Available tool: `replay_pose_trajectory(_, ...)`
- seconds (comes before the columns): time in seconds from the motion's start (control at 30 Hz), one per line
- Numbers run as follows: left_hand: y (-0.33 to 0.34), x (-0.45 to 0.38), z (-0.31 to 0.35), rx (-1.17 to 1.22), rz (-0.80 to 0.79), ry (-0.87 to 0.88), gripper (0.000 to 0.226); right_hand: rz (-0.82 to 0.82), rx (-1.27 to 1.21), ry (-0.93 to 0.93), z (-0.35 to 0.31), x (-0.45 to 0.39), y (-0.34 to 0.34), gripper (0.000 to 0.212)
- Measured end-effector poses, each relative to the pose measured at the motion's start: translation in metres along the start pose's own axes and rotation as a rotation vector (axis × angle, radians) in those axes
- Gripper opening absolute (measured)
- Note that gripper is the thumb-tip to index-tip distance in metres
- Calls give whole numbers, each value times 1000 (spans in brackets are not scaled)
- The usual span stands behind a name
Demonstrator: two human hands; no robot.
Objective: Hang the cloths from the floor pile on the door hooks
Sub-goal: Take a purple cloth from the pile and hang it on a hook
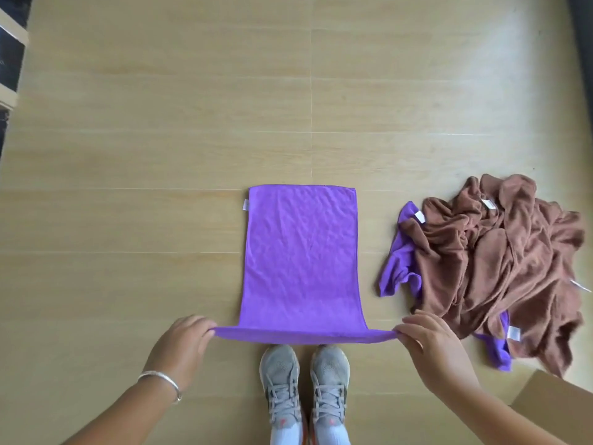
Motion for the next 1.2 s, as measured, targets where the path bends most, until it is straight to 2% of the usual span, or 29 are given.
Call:
replay_pose_trajectory(0.07, 14, -21, -4, 91, 5, -77, 7, 31, -8, -25, 6, -17, 8, 15)
replay_pose_trajectory(0.13, 25, -50, -8, 142, 84, -145, 4, 59, -41, -10, 14, -40, 14, 10)
replay_pose_trajectory(0.23, 35, -102, -15, 241, 225, -277, 9, 64, -102, 59, 28, -83, 25, 8)
replay_pose_trajectory(0.3, 43, -138, -20, 283, 255, -306, 11, 91, -135, 93, 34, -114, 34, 11)
replay_pose_trajectory(0.43, 56, -208, -28, 341, 294, -300, 13, 119, -166, 193, 48, -180, 53, 18)
replay_pose_trajectory(0.67, 77, -320, -52, 319, 380, -306, 14, 180, -180, 229, 65, -302, 101, 27)
replay_pose_trajectory(0.77, 89, -356, -63, 249, 362, -291, 17, 196, -162, 209, 74, -343, 123, 28)
replay_pose_trajectory(0.93, 112, -398, -75, 82, 337, -200, 16, 202, -75, 249, 91, -392, 154, 28)
replay_pose_trajectory(1.03, 123, -407, -79, -15, 334, -212, 15, 181, 27, 247, 96, -408, 165, 26)
replay_pose_trajectory(1.1, 127, -407, -76, 0, 366, -243, 8, 223, 48, 248, 93, -411, 168, 23)
replay_pose_trajectory(1.17, 129, -398, -68, 34, 452, -218, 28, 319, 21, 202, 84, -408, 167, 31)
replay_pose_trajectory(1.2, 129, -390, -60, 12, 506, -134, 38, 364, 5, 138, 77, -403, 166, 37)
Point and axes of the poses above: each hand's wrist, its own x-axis away from the middle knuckle, its own y-axis out of the palm, z = x × y, the point moved 3 cm from there along -x, towards the middle knuckle, and after that the axes turned 3 degrees about z, right-handed, at the moved point
